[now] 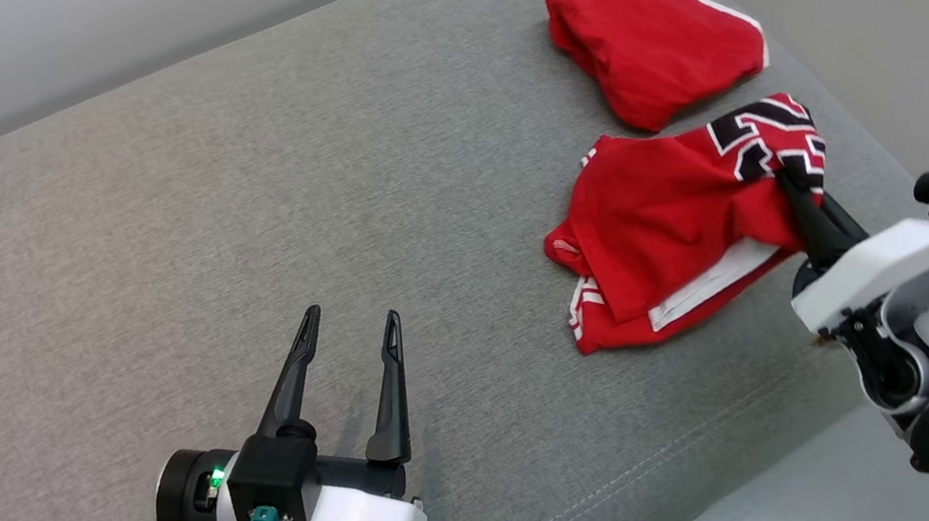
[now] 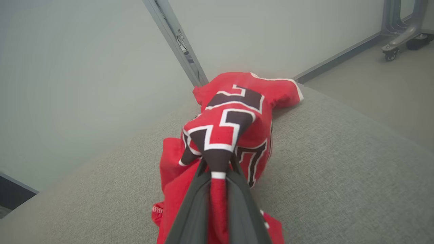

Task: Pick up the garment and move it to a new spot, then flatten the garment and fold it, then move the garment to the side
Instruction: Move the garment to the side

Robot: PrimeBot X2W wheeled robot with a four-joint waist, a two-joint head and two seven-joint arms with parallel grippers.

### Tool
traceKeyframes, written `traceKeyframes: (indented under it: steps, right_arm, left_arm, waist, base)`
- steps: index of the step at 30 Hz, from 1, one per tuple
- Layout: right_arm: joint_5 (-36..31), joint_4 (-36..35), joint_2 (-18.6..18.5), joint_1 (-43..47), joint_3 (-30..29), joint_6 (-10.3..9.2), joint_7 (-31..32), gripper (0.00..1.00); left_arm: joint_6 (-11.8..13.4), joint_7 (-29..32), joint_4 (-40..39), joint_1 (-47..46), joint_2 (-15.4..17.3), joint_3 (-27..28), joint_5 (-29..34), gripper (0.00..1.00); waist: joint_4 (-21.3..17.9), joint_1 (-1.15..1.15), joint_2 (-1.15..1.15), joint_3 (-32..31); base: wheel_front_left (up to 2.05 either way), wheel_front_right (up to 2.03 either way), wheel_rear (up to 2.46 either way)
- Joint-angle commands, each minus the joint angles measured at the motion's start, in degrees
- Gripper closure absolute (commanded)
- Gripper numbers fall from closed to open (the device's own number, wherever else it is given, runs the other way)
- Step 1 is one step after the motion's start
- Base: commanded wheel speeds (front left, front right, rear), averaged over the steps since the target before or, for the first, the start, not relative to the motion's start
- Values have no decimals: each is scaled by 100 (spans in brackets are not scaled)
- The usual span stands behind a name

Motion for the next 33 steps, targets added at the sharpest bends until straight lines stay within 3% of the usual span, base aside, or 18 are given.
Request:
traceKeyframes:
  steps: [1,9,21,33]
  right_arm:
    - [-1,-185,-42,-204,72,7,-83,100]
    - [-33,-347,-7,-1349,717,7,135,100]
    - [-106,239,43,-2959,1424,7,723,100]
    - [15,850,-943,-3649,2012,7,686,100]
  left_arm:
    - [-27,-34,-117,-236,1,157,49,0]
    - [-42,-34,-119,-286,1,153,79,0]
    - [-65,-34,-87,-542,1,25,137,0]
    - [-164,-34,-24,-891,1,-63,356,0]
  waist:
    - [85,0,0,11]
    - [416,0,0,170]
    - [867,0,0,588]
    - [1004,0,0,1243]
  base:
    - [0,0,0]
    - [0,0,0]
    - [0,0,0]
    - [0,0,0]
